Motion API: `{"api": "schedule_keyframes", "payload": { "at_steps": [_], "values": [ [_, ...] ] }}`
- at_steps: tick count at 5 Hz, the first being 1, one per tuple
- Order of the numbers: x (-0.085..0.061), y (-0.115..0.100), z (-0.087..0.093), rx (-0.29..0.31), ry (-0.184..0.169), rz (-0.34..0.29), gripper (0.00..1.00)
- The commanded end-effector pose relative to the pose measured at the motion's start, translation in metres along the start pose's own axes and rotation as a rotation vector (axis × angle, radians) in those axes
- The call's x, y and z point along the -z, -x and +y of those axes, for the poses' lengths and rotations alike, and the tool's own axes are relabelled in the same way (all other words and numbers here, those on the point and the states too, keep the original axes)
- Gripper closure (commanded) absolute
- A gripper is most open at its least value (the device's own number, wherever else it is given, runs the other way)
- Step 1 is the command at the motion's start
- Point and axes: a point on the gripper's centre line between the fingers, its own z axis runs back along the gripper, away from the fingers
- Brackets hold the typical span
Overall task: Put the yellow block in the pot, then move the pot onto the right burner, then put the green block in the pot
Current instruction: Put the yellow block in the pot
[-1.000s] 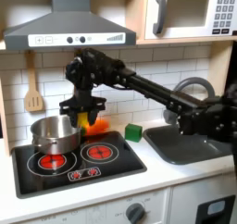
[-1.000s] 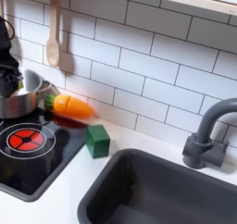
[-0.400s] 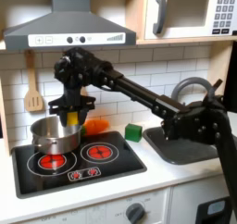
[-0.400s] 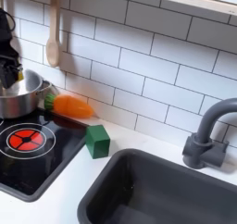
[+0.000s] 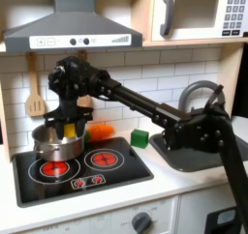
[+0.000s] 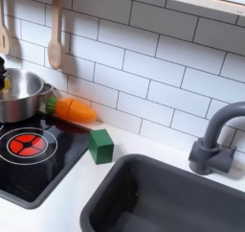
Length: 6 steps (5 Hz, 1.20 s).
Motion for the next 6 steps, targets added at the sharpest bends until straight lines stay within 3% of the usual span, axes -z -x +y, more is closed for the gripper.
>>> {"api": "schedule_keyframes", "payload": {
  "at_steps": [1, 3, 4, 5, 6],
  "values": [
    [0.015, -0.007, 0.004, 0.013, 0.020, 0.015, 1.00],
    [0.021, -0.017, 0.010, 0.020, 0.022, 0.019, 1.00],
    [0.024, -0.018, 0.011, 0.032, 0.038, 0.027, 0.35],
    [0.020, -0.021, 0.010, 0.038, 0.030, 0.014, 0.00],
    [0.012, -0.023, 0.010, 0.050, 0.016, 0.003, 0.00]
  ]
}}
